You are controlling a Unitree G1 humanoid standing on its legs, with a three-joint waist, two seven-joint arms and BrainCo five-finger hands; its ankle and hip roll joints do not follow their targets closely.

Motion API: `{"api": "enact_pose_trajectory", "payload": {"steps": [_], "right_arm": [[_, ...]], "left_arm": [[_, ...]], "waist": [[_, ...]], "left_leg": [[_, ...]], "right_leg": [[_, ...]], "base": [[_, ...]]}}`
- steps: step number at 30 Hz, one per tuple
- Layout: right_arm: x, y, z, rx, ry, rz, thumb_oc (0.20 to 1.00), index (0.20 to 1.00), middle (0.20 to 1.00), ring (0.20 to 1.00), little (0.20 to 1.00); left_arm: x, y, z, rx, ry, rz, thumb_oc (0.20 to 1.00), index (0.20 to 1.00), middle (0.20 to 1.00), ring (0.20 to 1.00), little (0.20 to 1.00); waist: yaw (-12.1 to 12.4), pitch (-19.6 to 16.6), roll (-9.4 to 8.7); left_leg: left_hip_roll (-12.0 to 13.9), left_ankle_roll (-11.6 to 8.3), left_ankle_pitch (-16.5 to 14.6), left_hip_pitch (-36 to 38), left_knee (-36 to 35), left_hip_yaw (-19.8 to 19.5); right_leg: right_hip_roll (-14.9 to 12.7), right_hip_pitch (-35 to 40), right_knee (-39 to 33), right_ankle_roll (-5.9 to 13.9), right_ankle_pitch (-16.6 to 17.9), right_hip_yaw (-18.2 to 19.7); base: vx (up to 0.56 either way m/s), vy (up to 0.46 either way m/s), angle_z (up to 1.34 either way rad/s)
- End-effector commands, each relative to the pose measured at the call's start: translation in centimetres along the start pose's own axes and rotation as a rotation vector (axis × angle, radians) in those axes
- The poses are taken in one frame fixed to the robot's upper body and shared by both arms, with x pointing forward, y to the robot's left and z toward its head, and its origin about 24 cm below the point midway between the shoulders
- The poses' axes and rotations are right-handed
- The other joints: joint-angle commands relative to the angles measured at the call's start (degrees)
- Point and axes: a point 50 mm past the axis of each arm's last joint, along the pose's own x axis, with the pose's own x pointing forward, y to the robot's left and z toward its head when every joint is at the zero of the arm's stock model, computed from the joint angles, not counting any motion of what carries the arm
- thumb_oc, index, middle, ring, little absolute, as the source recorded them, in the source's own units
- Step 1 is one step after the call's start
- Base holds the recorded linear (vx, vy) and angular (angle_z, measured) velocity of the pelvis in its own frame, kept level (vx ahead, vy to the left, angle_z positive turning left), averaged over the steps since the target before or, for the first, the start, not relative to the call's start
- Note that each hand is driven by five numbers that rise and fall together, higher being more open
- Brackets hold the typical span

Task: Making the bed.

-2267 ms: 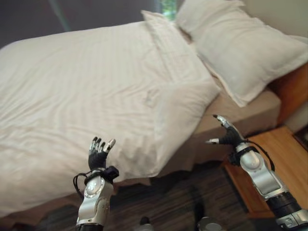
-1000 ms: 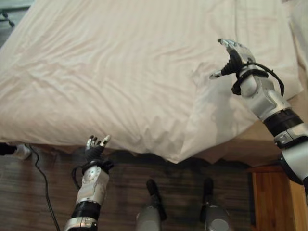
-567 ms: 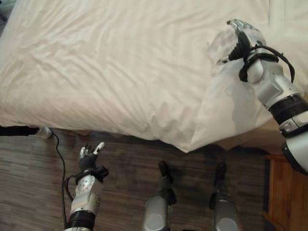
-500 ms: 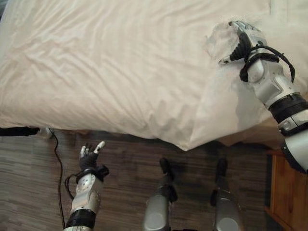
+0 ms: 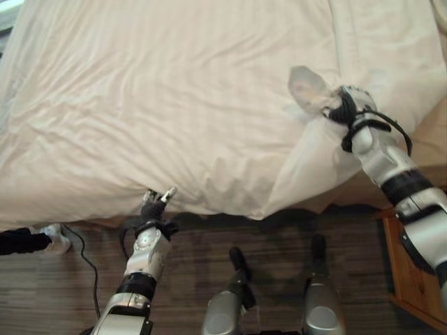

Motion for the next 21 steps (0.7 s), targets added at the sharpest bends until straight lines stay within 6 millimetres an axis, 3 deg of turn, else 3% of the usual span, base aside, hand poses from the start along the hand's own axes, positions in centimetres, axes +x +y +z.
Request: {"api": "enact_pose_trajectory", "payload": {"steps": [1, 5, 6, 9, 10, 11, 17, 19, 21], "right_arm": [[-3.1, 2.0, -4.0, 0.017, 0.108, 0.042, 0.2, 0.2, 0.2, 0.2, 0.2], [-8.1, 3.7, -9.4, 0.049, 0.299, 0.091, 0.2, 0.2, 0.2, 0.2, 0.2], [-8.3, 3.7, -9.5, 0.05, 0.304, 0.093, 0.2, 0.2, 0.2, 0.2, 0.2], [-11.0, 3.9, -12.5, 0.063, 0.436, 0.082, 0.2, 0.2, 0.2, 0.2, 0.2], [-11.6, 4.2, -13.1, 0.074, 0.475, 0.08, 0.711, 0.711, 0.711, 0.711, 0.711], [-12.2, 4.3, -13.8, 0.097, 0.525, 0.059, 1.0, 1.0, 1.0, 1.0, 1.0], [-14.2, 3.9, -18.5, -0.041, 0.781, 0.09, 1.0, 1.0, 1.0, 1.0, 1.0], [-15.9, 4.0, -20.3, -0.092, 0.888, 0.156, 1.0, 1.0, 1.0, 1.0, 1.0], [-19.1, 6.0, -21.6, -0.062, 1.013, 0.239, 1.0, 1.0, 1.0, 1.0, 1.0]], "left_arm": [[-0.1, 1.0, 0.3, 0.053, -0.025, 0.022, 1.0, 1.0, 1.0, 1.0, 1.0], [-1.7, 2.2, -2.8, 0.087, 0.077, 0.02, 1.0, 1.0, 1.0, 1.0, 1.0], [-1.8, 2.2, -2.9, 0.09, 0.08, 0.018, 1.0, 1.0, 1.0, 1.0, 1.0], [-2.9, 2.5, -4.8, 0.128, 0.149, 0.002, 1.0, 1.0, 1.0, 1.0, 1.0], [-3.1, 2.2, -5.3, 0.13, 0.163, -0.007, 1.0, 1.0, 1.0, 1.0, 1.0], [-3.3, 2.0, -5.7, 0.134, 0.181, -0.013, 1.0, 1.0, 1.0, 1.0, 1.0], [-3.2, 0.5, -6.7, 0.118, 0.222, -0.031, 1.0, 1.0, 1.0, 1.0, 1.0], [-3.3, 0.0, -6.9, 0.107, 0.228, -0.043, 1.0, 1.0, 1.0, 1.0, 1.0], [-3.6, 0.0, -7.2, 0.091, 0.235, -0.043, 1.0, 1.0, 1.0, 1.0, 1.0]], "waist": [[-2.33, -4.48, -3.2], [-3.49, -7.71, -5.09], [-3.34, -7.82, -5.12], [-4.67, -10.11, -5.88], [-4.85, -10.5, -5.88], [-5.29, -10.73, -5.76], [-6.67, -10.87, -4.95], [-6.95, -10.96, -4.71], [-7.07, -11.08, -4.65]], "left_leg": [[-1.45, -2.3, -8.19, 8.14, 2.99, -0.19], [-1.76, -1.89, -8.42, 11.37, 1.69, -0.11], [-1.8, -1.88, -8.36, 11.54, 1.56, -0.13], [-2.43, -1.45, -8.97, 13.32, 1.14, 0.26], [-2.74, -1.29, -9.19, 13.59, 1.12, 0.47], [-2.93, -1.19, -9.27, 13.72, 1.14, 0.63], [-5.35, -0.42, -10.66, 14.28, 1.78, 1.97], [-5.64, -0.32, -10.79, 14.29, 1.83, 2.21], [-5.69, -0.18, -10.82, 14.47, 1.76, 2.18]], "right_leg": [[-2.46, -6.99, 3.02, 1.95, 1.46, -0.6], [-2.82, -4.18, 2.66, 2.63, 1.4, -0.72], [-2.85, -4.01, 2.56, 2.66, 1.41, -0.77], [-3.39, -3.01, 2.3, 3.12, 1.82, -0.7], [-3.6, -2.93, 2.3, 3.22, 1.9, -0.63], [-3.82, -2.93, 2.31, 3.28, 2.04, -0.51], [-5.55, -4.45, 2.63, 3.64, 3.43, 0.46], [-5.82, -4.67, 2.51, 3.69, 3.81, 0.71], [-5.82, -4.49, 2.55, 3.71, 3.95, 0.81]], "base": [[0.06, 0.062, -0.01], [0.03, 0.042, -0.02], [0.01, 0.036, -0.04], [0.01, 0.036, -0.03], [-0.01, 0.039, -0.02], [-0.02, 0.043, -0.09], [-0.04, 0.057, -0.12], [-0.02, 0.041, -0.18], [0.0, 0.0, -0.11]]}}
